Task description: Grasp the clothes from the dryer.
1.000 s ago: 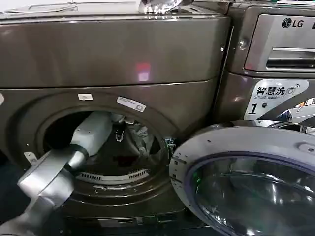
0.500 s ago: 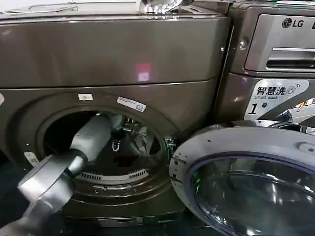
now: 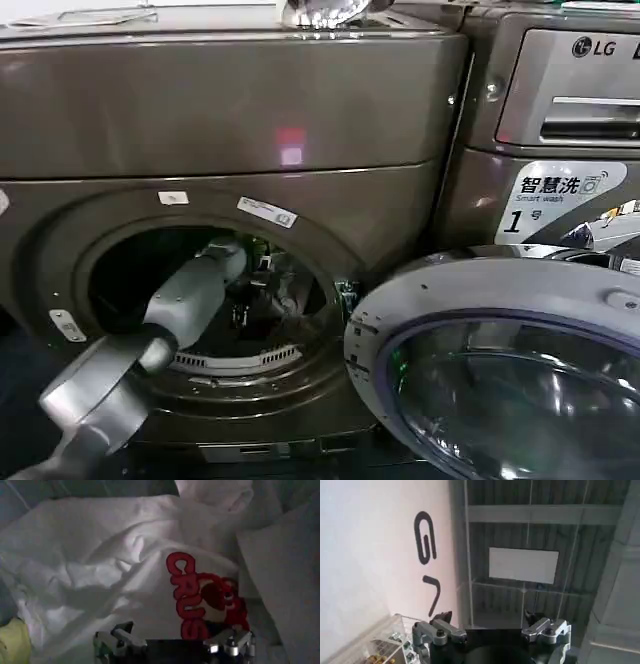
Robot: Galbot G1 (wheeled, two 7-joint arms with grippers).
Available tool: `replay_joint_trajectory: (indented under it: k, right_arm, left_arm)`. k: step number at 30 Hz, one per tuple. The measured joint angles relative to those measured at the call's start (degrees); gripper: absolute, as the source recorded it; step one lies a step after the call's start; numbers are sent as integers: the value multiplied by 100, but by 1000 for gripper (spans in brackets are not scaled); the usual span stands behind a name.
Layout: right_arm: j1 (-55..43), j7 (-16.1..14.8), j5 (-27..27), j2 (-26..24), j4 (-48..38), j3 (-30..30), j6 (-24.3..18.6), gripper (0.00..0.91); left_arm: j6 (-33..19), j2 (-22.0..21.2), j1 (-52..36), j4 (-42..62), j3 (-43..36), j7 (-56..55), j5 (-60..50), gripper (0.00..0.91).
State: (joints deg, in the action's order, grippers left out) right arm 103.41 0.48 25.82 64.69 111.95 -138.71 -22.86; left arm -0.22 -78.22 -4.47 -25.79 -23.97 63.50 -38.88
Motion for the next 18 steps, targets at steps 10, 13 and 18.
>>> replay_joint_trajectory:
  k: [10,13,18]
  right_arm:
    - [-20,-2,-2,-17,16,16,17,907]
    - [-18,-2,-2,-17,12,15,17,907]
    - [-15,-4,-2,-27,12,24,18,907]
  left_arm:
    - [-141,-8,126,3,151,-85,13,907]
    - [-178,-32,138,6,194,-92,23,137]
    - [-310,-37,189,9,260,-156,33,0]
